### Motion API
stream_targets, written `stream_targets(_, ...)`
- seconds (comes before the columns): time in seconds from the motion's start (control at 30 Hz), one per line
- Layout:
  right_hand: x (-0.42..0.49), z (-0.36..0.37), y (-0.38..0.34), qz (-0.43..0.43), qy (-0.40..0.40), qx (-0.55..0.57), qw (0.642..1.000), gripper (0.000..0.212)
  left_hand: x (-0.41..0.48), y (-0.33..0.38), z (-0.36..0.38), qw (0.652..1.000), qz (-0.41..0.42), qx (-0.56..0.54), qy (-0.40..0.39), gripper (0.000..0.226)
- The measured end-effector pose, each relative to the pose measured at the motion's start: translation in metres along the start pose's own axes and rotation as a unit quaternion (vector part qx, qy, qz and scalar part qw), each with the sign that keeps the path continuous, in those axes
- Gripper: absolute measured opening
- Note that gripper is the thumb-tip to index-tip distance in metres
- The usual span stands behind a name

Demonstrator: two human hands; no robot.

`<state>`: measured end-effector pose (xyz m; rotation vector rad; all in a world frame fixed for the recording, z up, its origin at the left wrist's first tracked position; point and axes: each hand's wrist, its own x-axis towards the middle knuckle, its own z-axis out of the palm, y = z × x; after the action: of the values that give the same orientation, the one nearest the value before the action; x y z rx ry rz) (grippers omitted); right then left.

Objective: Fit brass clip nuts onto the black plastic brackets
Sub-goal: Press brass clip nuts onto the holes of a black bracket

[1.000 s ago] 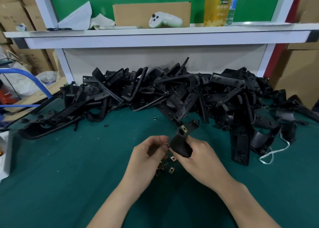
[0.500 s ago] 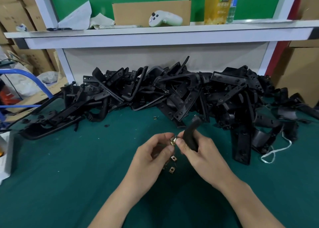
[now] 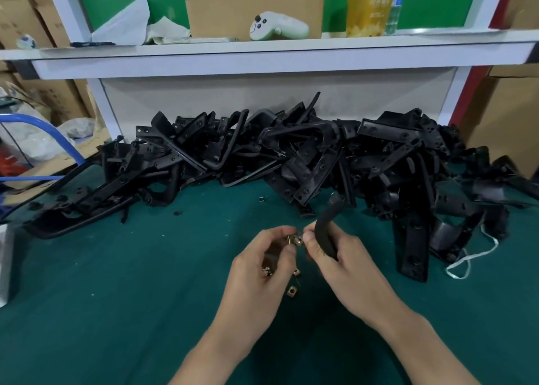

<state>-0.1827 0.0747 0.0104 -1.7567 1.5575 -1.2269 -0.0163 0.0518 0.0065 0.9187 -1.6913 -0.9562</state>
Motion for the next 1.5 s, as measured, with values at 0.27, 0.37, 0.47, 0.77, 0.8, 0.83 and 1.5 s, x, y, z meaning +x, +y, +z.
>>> stream_targets(0.27, -0.001, -0.001, -0.001, 0.0, -0.018, -0.03, 0.999, 0.022, 0.001, -0.001, -0.007, 0.998, 0.017, 0.051, -0.028, 0.017)
stream_targets(0.37, 0.0, -0.001, -0.003, -0.007, -0.014, -0.047, 0.999, 0.027, 0.005, -0.001, -0.011, 0.999, 0.008, 0.044, -0.03, 0.016)
stream_targets(0.47, 0.001, -0.003, -0.003, 0.001, 0.046, -0.039, 0.998, 0.043, 0.008, -0.009, -0.021, 0.996, -0.016, 0.09, -0.017, 0.015)
stream_targets(0.77, 0.005, -0.004, 0.01, 0.016, 0.132, -0.236, 0.963, 0.054, 0.005, -0.022, -0.031, 0.915, 0.11, 0.357, -0.15, 0.04)
stream_targets(0.8, 0.006, -0.003, 0.013, 0.02, 0.129, -0.26, 0.957, 0.057, 0.004, -0.023, -0.03, 0.907, 0.116, 0.367, -0.171, 0.046)
stream_targets(0.83, 0.006, -0.003, 0.016, 0.022, 0.127, -0.28, 0.951, 0.057, 0.004, -0.024, -0.03, 0.899, 0.118, 0.377, -0.188, 0.051)
stream_targets(1.5, 0.008, 0.004, 0.032, -0.046, 0.077, -0.368, 0.925, 0.042, 0.022, -0.012, -0.034, 0.941, -0.188, -0.266, 0.089, 0.028)
